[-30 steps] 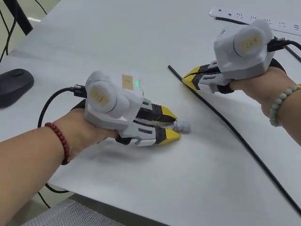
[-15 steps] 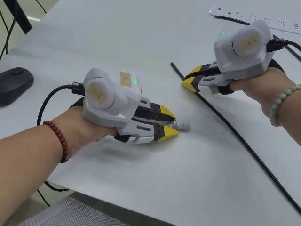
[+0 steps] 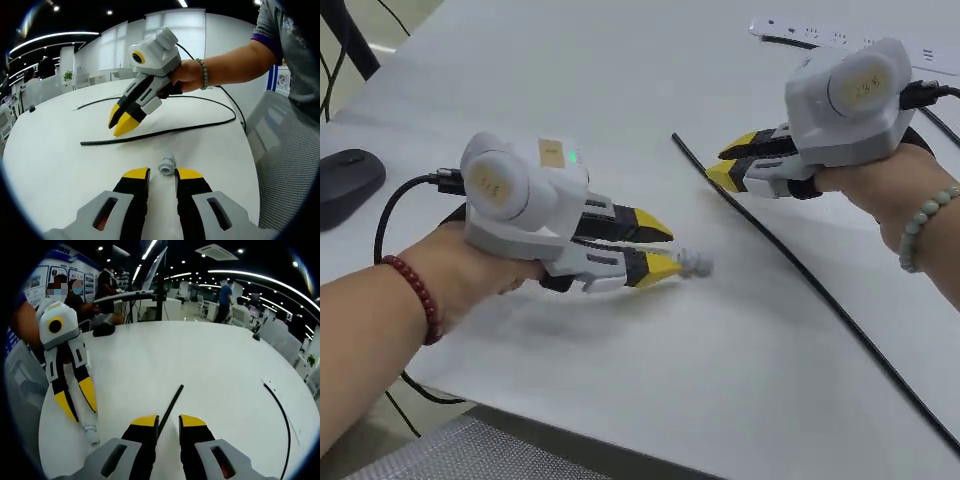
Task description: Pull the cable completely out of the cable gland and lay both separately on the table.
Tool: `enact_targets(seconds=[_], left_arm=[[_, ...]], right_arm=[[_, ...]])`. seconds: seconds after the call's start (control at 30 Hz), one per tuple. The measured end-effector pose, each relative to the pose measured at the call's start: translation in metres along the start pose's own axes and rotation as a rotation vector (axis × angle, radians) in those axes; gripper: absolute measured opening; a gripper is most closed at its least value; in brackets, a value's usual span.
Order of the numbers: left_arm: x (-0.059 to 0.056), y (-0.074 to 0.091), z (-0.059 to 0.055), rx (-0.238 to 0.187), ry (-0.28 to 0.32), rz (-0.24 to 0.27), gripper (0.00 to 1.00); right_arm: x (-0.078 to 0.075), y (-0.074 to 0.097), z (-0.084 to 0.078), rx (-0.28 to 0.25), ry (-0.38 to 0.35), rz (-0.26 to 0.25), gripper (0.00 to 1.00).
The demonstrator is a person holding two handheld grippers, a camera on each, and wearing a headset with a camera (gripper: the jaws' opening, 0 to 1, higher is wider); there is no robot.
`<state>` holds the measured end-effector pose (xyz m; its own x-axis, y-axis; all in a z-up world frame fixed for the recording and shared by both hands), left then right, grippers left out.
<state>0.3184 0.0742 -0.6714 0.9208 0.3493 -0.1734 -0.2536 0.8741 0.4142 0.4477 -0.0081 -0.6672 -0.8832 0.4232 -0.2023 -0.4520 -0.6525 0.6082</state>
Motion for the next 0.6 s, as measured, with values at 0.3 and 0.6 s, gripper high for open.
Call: enact_targets(seconds=[0.3,0.6], left_arm=[[-0.006,0.007,0.007,-0.008,0.001,0.020,0.22],[-0.014,0.015,0.015,-0.014,0.000,0.039,0.23]], right_arm=[[-0.003,0.024,-0.006,-0.012,-0.052,-0.056,0.19],[0.003,0.053,-0.004,-0.030,-0.073,-0.100,0.27]])
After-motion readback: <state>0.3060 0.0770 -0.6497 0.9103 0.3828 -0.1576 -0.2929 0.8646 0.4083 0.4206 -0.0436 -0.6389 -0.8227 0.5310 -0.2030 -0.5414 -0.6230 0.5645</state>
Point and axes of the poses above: the centre of the closed fingertips' face, and the gripper's own axes: y roughly backward along the fingers, x roughly to its left, z roughly out of its top, the point moved 5 cm from there along y, roughly backward along the fingers, and after that the axes turned 12 degrees about -z, right-handed, at the moved point
